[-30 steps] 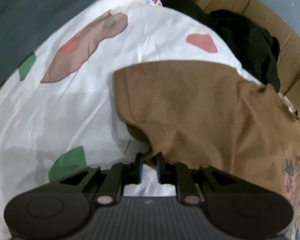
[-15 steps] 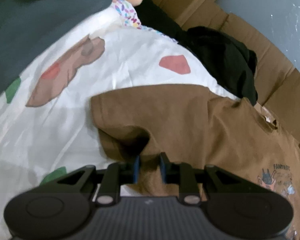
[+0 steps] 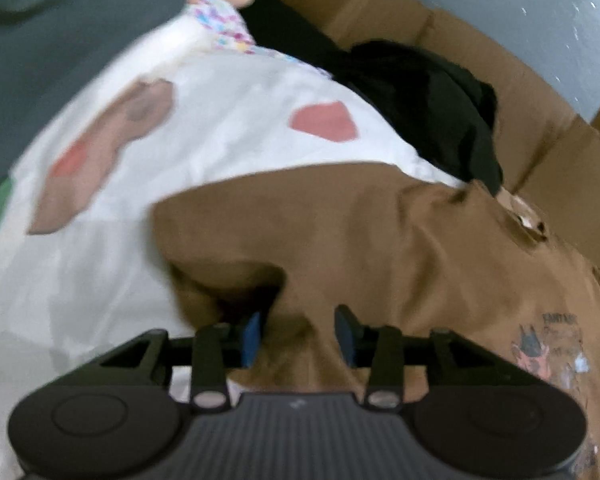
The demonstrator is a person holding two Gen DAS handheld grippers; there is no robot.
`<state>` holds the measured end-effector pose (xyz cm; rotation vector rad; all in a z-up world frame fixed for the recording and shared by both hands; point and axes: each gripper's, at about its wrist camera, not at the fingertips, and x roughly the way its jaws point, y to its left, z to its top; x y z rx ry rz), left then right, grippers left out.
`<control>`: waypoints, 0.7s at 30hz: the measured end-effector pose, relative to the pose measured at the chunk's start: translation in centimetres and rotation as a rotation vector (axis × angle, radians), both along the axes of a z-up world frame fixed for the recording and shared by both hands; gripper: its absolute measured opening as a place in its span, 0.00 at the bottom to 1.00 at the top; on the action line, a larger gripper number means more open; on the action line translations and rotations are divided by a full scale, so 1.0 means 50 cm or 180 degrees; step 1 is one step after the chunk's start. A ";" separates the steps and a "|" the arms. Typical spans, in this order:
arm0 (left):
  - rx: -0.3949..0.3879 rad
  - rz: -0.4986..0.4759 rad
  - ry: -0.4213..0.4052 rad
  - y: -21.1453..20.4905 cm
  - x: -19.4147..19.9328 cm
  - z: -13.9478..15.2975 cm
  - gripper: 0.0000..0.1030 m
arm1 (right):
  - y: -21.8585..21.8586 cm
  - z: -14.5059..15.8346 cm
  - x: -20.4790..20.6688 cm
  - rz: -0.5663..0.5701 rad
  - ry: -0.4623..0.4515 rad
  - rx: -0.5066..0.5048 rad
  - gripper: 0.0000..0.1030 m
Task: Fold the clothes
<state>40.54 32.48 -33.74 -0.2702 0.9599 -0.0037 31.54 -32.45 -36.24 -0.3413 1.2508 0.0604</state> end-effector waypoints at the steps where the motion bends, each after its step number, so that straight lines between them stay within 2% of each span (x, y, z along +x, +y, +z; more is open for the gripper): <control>1: -0.0004 0.0043 0.0007 0.011 -0.010 0.002 0.41 | 0.002 0.000 -0.001 0.0009 -0.0002 0.0003 0.29; 9: 0.0055 0.0106 0.0104 0.066 -0.070 0.012 0.43 | 0.005 -0.002 -0.001 0.0021 -0.0017 0.0023 0.29; 12: -0.0057 0.0099 0.0124 0.079 -0.083 0.006 0.44 | 0.008 -0.003 0.000 0.0042 -0.0026 0.0025 0.29; 15: -0.0098 0.0036 0.0111 0.073 -0.086 -0.005 0.50 | 0.008 -0.005 0.001 0.0040 -0.0021 0.0020 0.29; 21: -0.0099 -0.0058 0.0119 0.053 -0.070 -0.026 0.50 | 0.013 -0.014 0.007 0.0033 0.0009 -0.0002 0.29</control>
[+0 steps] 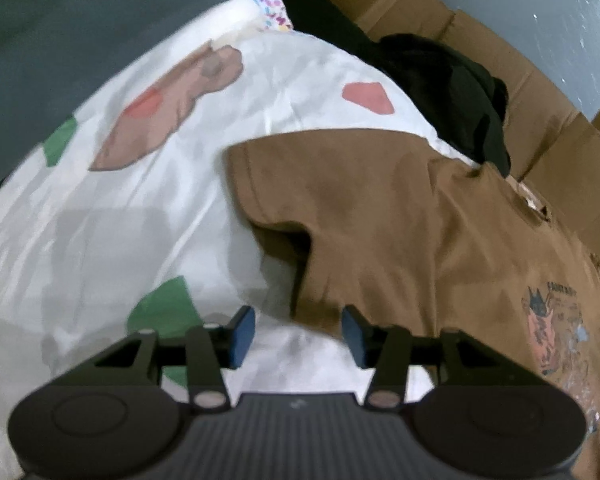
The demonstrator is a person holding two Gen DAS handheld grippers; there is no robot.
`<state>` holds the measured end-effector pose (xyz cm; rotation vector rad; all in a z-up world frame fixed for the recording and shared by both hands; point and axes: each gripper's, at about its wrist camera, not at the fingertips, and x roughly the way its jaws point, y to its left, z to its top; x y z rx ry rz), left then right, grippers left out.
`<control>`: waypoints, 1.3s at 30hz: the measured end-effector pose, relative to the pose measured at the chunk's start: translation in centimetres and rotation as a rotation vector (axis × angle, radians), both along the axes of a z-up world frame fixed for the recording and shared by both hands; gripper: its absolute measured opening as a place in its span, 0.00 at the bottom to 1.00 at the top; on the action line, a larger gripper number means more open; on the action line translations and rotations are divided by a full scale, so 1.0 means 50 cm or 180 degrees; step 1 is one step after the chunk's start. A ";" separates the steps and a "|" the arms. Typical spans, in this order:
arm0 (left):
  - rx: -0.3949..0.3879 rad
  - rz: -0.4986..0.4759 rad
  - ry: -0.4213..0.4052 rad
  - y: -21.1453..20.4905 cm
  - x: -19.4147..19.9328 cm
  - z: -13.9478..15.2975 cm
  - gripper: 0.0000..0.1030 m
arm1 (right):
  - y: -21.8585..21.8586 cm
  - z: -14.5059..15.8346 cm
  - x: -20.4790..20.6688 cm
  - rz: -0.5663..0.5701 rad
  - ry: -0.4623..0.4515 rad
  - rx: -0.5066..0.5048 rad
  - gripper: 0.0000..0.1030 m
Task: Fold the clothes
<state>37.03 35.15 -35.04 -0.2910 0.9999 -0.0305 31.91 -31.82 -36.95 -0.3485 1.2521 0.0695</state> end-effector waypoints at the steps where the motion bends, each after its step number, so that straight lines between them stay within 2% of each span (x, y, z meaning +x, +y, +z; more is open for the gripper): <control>1: -0.0012 -0.0002 0.0005 -0.003 0.005 -0.006 0.50 | 0.001 -0.001 0.002 0.0004 0.0004 -0.0003 0.29; 6: -0.0037 0.0032 0.0108 -0.011 0.024 -0.032 0.46 | 0.003 -0.003 0.008 0.0014 0.0012 -0.0027 0.29; 8: -0.0001 0.0084 0.0162 -0.014 0.027 -0.036 0.30 | 0.003 -0.003 0.010 0.0004 0.0012 -0.0031 0.29; 9: -0.0026 0.0087 0.0193 -0.013 0.028 -0.038 0.11 | 0.004 -0.002 0.008 0.0004 0.0011 -0.0031 0.29; 16: -0.0072 0.0162 0.0360 -0.011 0.014 -0.011 0.07 | 0.015 -0.010 0.009 0.0019 0.0025 -0.0010 0.29; 23: -0.0085 0.0132 0.0476 -0.010 -0.004 -0.009 0.10 | 0.015 -0.016 0.011 -0.0025 0.0043 0.0010 0.29; 25: -0.0055 0.0170 0.0489 -0.004 -0.002 0.000 0.25 | 0.013 -0.009 0.009 -0.0016 0.0033 0.0006 0.29; 27: 0.0000 0.0242 0.0428 0.010 0.003 0.016 0.30 | 0.009 -0.005 0.010 -0.0017 0.0018 0.0002 0.29; 29: 0.0040 0.0312 0.0371 0.026 0.013 0.029 0.32 | 0.007 -0.002 0.010 -0.0020 0.0006 0.0001 0.29; 31: 0.0101 0.0395 0.0315 0.039 0.026 0.040 0.41 | 0.004 0.002 0.017 -0.0037 -0.0027 0.0015 0.29; 34: 0.0223 0.0463 0.0184 0.048 0.050 0.053 0.48 | -0.004 0.002 0.035 -0.0070 -0.0062 0.0034 0.29; 39: 0.0371 0.0566 0.0044 0.049 0.108 0.054 0.52 | -0.020 0.003 0.068 -0.0155 -0.0095 0.0032 0.29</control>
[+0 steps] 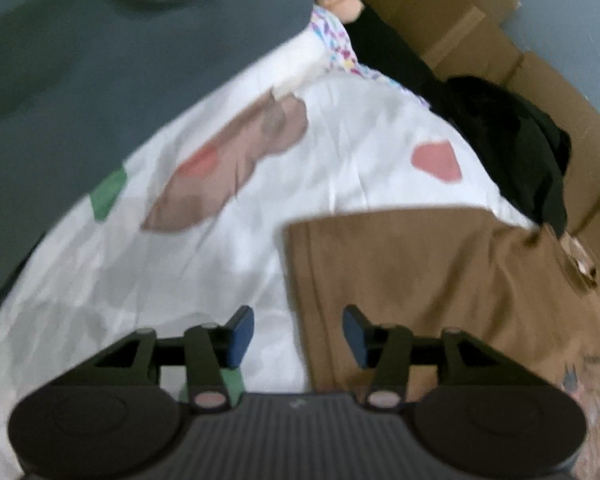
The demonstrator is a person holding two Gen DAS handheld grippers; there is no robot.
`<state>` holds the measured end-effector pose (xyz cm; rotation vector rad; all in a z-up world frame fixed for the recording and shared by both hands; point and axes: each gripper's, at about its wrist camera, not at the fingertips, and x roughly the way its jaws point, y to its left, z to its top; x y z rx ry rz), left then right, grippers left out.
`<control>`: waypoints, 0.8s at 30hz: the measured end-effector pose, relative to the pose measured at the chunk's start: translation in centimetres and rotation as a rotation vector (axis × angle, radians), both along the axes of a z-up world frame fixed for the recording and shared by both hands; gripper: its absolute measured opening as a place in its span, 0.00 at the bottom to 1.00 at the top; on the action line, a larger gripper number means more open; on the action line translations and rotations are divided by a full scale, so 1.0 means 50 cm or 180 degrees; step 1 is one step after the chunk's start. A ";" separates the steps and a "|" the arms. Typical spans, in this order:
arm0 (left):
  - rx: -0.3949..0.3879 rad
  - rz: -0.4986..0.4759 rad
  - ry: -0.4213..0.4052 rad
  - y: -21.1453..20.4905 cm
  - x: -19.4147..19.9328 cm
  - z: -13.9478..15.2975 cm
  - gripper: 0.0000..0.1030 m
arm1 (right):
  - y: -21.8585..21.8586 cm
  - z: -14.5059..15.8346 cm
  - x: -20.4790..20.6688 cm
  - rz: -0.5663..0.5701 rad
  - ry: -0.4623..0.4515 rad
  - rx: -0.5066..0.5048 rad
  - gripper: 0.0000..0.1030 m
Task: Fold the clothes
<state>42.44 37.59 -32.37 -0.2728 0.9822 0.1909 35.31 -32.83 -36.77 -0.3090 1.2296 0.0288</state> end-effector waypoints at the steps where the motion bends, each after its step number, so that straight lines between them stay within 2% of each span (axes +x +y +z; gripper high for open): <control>1: 0.0046 0.0012 -0.0008 -0.001 0.015 -0.004 0.52 | -0.004 0.000 0.006 -0.0012 -0.0005 -0.0009 0.29; 5: 0.0116 0.0040 -0.0021 0.004 0.060 -0.023 0.54 | -0.033 0.015 0.030 -0.0103 -0.0049 -0.0025 0.30; 9: 0.0080 0.0014 -0.0025 0.003 0.085 -0.044 0.61 | -0.070 0.036 0.054 -0.0188 -0.0103 -0.0035 0.36; 12: 0.0097 -0.0005 0.0060 -0.006 0.101 -0.066 0.62 | -0.102 0.048 0.082 -0.0262 -0.0129 -0.0016 0.36; 14: 0.0055 -0.0093 0.0032 -0.014 0.104 -0.074 0.51 | -0.110 0.050 0.092 -0.0263 -0.0136 -0.0017 0.36; 16: 0.0031 -0.0161 0.0015 -0.020 0.106 -0.079 0.20 | -0.116 0.052 0.116 -0.0199 -0.0146 -0.0067 0.36; 17: 0.0030 -0.0174 0.0014 -0.021 0.107 -0.079 0.14 | -0.115 0.051 0.125 -0.0171 -0.0139 -0.0087 0.36; 19: 0.0077 -0.0217 0.0004 -0.024 0.110 -0.075 0.09 | -0.118 0.048 0.147 -0.0113 -0.0108 -0.0120 0.36; 24: 0.0232 -0.0166 -0.0122 -0.022 0.108 -0.056 0.07 | -0.124 0.035 0.205 -0.0009 0.0077 -0.0314 0.36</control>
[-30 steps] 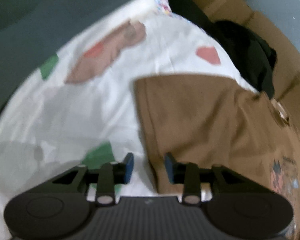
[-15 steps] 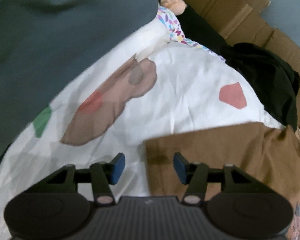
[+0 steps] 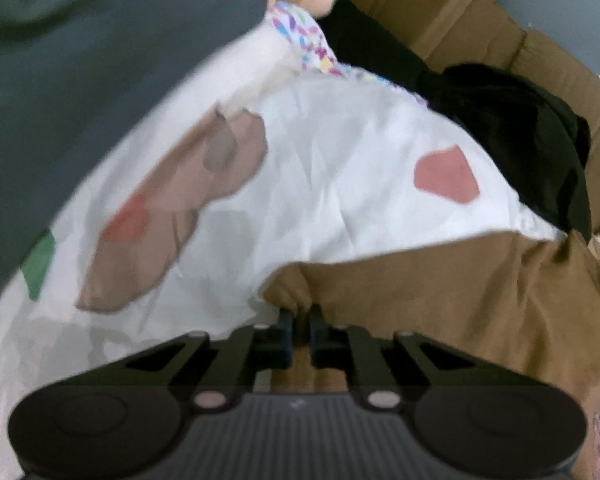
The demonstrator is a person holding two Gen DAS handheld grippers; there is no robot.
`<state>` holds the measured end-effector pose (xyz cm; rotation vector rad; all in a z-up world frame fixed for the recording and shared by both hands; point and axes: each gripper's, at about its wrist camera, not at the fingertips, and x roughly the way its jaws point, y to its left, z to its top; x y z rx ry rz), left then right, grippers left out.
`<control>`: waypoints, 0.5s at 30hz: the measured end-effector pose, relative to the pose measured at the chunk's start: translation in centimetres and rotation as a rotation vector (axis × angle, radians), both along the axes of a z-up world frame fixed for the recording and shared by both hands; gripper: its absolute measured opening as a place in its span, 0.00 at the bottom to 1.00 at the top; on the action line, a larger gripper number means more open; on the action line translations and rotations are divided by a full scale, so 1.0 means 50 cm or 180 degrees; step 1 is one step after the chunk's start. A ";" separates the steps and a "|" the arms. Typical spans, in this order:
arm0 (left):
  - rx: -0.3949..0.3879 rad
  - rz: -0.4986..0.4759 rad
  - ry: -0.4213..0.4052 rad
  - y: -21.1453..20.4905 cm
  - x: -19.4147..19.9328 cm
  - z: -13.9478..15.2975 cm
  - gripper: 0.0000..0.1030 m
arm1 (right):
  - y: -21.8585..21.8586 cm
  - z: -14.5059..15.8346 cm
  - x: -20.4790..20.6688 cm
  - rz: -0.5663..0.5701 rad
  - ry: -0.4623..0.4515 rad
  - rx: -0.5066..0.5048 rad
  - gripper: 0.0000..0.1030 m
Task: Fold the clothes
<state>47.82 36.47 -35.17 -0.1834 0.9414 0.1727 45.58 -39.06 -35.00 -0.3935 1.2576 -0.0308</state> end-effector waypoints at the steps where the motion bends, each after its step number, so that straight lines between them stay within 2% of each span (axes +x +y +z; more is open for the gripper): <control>1: 0.0006 0.0004 -0.0006 0.001 0.000 0.001 0.07 | -0.003 -0.011 0.019 0.0038 0.0096 -0.0079 0.35; 5: 0.0060 -0.0010 0.0014 -0.004 0.002 -0.001 0.07 | -0.017 -0.061 0.056 0.0099 0.0452 -0.0297 0.33; 6: 0.0066 -0.0005 0.0013 -0.005 0.003 -0.001 0.07 | -0.021 -0.070 0.061 0.0109 0.0517 -0.0296 0.21; 8: 0.0076 -0.0001 0.0014 -0.006 0.004 0.000 0.07 | -0.025 -0.090 0.068 0.0206 0.0668 -0.0352 0.05; 10: 0.0090 -0.0007 0.0011 -0.006 0.005 0.001 0.07 | -0.027 -0.095 0.073 0.0261 0.0763 -0.0356 0.03; 15: 0.0153 -0.0010 -0.0021 -0.010 0.018 0.001 0.07 | -0.018 -0.103 0.084 0.0466 0.0819 -0.0658 0.02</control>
